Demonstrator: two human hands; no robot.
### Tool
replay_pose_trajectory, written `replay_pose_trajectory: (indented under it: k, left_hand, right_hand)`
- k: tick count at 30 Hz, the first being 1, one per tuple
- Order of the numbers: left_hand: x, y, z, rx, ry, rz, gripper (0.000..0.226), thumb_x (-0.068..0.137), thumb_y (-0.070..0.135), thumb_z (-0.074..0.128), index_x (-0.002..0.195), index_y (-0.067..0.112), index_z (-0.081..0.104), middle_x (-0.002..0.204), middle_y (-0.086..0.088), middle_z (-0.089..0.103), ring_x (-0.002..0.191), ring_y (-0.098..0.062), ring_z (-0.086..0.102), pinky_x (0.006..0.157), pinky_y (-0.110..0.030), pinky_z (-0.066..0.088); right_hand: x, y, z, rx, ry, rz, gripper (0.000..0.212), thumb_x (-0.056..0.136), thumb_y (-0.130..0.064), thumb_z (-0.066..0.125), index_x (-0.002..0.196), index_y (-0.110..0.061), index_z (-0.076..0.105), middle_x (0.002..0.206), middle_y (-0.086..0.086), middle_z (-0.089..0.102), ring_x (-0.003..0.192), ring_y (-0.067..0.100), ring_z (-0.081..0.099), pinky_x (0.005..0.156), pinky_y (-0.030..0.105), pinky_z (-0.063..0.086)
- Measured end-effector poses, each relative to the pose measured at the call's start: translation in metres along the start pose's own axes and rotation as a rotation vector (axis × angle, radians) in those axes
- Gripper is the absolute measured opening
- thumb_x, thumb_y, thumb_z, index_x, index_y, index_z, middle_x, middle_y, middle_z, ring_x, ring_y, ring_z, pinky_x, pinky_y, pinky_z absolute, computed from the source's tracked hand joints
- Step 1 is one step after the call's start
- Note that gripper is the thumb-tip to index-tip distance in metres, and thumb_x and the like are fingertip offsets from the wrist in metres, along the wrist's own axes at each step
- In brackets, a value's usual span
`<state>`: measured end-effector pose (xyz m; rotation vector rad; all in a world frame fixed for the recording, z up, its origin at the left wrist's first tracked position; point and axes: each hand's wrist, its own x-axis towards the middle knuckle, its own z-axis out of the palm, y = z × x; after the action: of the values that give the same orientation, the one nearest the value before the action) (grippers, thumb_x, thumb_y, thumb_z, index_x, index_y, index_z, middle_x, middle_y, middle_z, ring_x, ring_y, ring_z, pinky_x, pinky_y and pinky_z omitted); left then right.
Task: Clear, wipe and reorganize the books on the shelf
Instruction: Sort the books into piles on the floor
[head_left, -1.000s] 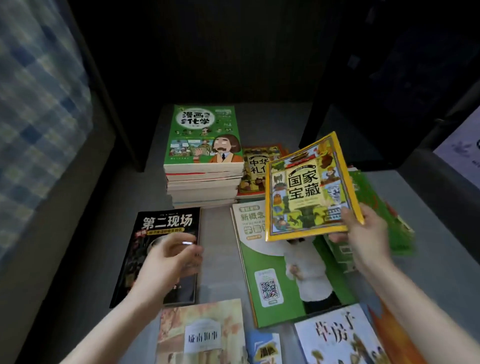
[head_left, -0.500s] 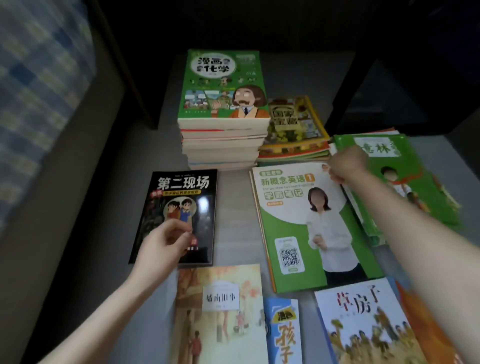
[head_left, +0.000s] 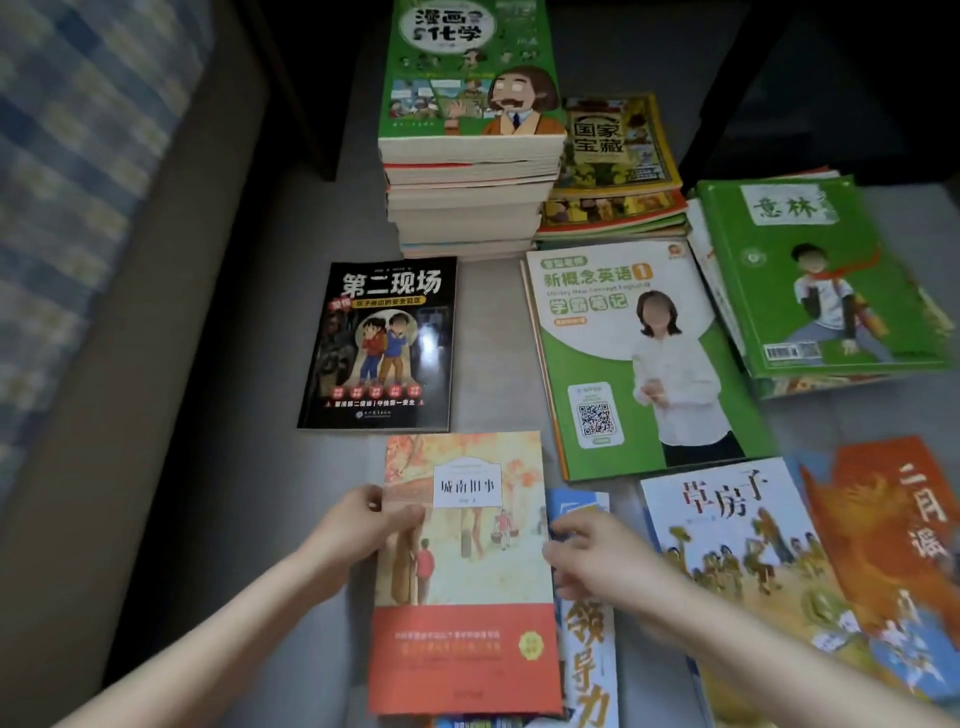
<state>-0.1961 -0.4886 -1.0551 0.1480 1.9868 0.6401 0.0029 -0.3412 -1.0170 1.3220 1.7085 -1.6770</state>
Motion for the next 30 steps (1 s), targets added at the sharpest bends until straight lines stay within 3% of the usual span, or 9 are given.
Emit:
replay_pose_trajectory:
  k: [2,5,9,12,15,21,23,26,30]
  left_hand:
    - [-0.003,0.001,0.000,-0.072,-0.044,-0.016,0.022,0.088,0.016,0.067,0.108,0.009,0.064,0.096,-0.006,0.073,0.086,-0.023,0.069,0.074,-0.033,0.053]
    - [-0.008,0.007,-0.016,-0.072,0.001,0.009,0.010,0.091,0.009,0.062,0.099,0.014,0.063,0.091,-0.008,0.073,0.080,-0.025,0.069,0.075,-0.038,0.057]
    - [-0.009,0.009,-0.047,0.090,0.115,0.067,0.011,0.087,0.009,0.064,0.094,0.018,0.065,0.088,-0.009,0.073,0.081,-0.031,0.070,0.076,-0.050,0.058]
    - [-0.012,0.013,-0.057,0.174,0.173,0.071,0.009,0.084,0.009,0.065,0.088,0.018,0.065,0.085,-0.006,0.072,0.080,-0.029,0.069,0.077,-0.050,0.058]
    - [-0.014,0.012,-0.061,0.207,0.213,0.051,0.008,0.082,0.010,0.066,0.087,0.016,0.066,0.084,-0.006,0.072,0.079,-0.028,0.069,0.075,-0.047,0.058]
    - [-0.018,0.003,-0.071,0.219,0.234,0.008,0.008,0.081,0.011,0.068,0.089,0.013,0.067,0.083,-0.005,0.072,0.076,-0.024,0.069,0.068,-0.037,0.057]
    - [-0.020,0.002,-0.070,0.215,0.263,0.030,0.009,0.082,0.011,0.068,0.091,0.012,0.066,0.082,-0.003,0.070,0.075,-0.021,0.067,0.061,-0.031,0.053]
    - [-0.018,0.005,-0.065,0.123,0.326,0.126,0.009,0.083,0.012,0.064,0.092,0.015,0.065,0.077,-0.004,0.071,0.068,-0.024,0.068,0.060,-0.034,0.057]
    - [-0.004,0.033,-0.067,-0.227,0.305,0.240,0.015,0.091,0.022,0.058,0.098,0.009,0.057,0.074,-0.017,0.064,0.058,-0.032,0.062,0.051,-0.043,0.053]
  right_hand:
    - [-0.002,0.003,0.001,-0.087,0.015,-0.012,0.038,0.096,-0.018,0.053,0.132,-0.006,0.051,0.084,0.007,0.064,0.074,0.018,0.061,0.073,0.030,0.052]
    - [-0.002,0.015,-0.006,-0.346,0.210,0.004,0.035,0.095,-0.026,0.053,0.128,-0.014,0.053,0.104,0.002,0.065,0.095,0.020,0.062,0.086,0.030,0.048]
    - [-0.012,0.045,-0.001,-0.181,0.348,0.120,0.032,0.090,-0.020,0.060,0.118,-0.005,0.053,0.109,0.007,0.061,0.101,0.023,0.059,0.085,0.032,0.047]
    - [-0.012,0.058,0.015,0.158,0.331,0.178,0.015,0.084,-0.013,0.067,0.097,-0.007,0.062,0.093,0.005,0.074,0.083,0.021,0.071,0.083,0.041,0.056]
    - [-0.013,0.050,0.024,0.292,0.264,0.184,0.004,0.084,-0.009,0.068,0.087,-0.011,0.065,0.076,0.001,0.074,0.069,0.018,0.072,0.071,0.035,0.059]
    - [-0.002,0.039,0.037,-0.083,0.279,0.052,0.006,0.081,-0.023,0.062,0.077,-0.025,0.066,0.083,-0.005,0.072,0.083,0.015,0.068,0.076,0.037,0.058]
    - [0.005,0.039,0.038,-0.023,0.266,0.054,0.005,0.079,-0.016,0.060,0.081,-0.018,0.065,0.082,-0.001,0.072,0.079,0.018,0.069,0.074,0.040,0.059]
    - [0.011,0.041,0.040,0.145,0.262,0.123,0.025,0.069,-0.008,0.065,0.094,-0.008,0.061,0.084,0.004,0.073,0.074,0.020,0.071,0.070,0.042,0.060]
    - [0.007,0.037,0.040,0.229,0.197,0.169,0.015,0.077,0.010,0.061,0.081,-0.004,0.066,0.078,0.005,0.074,0.076,0.021,0.071,0.075,0.036,0.058]
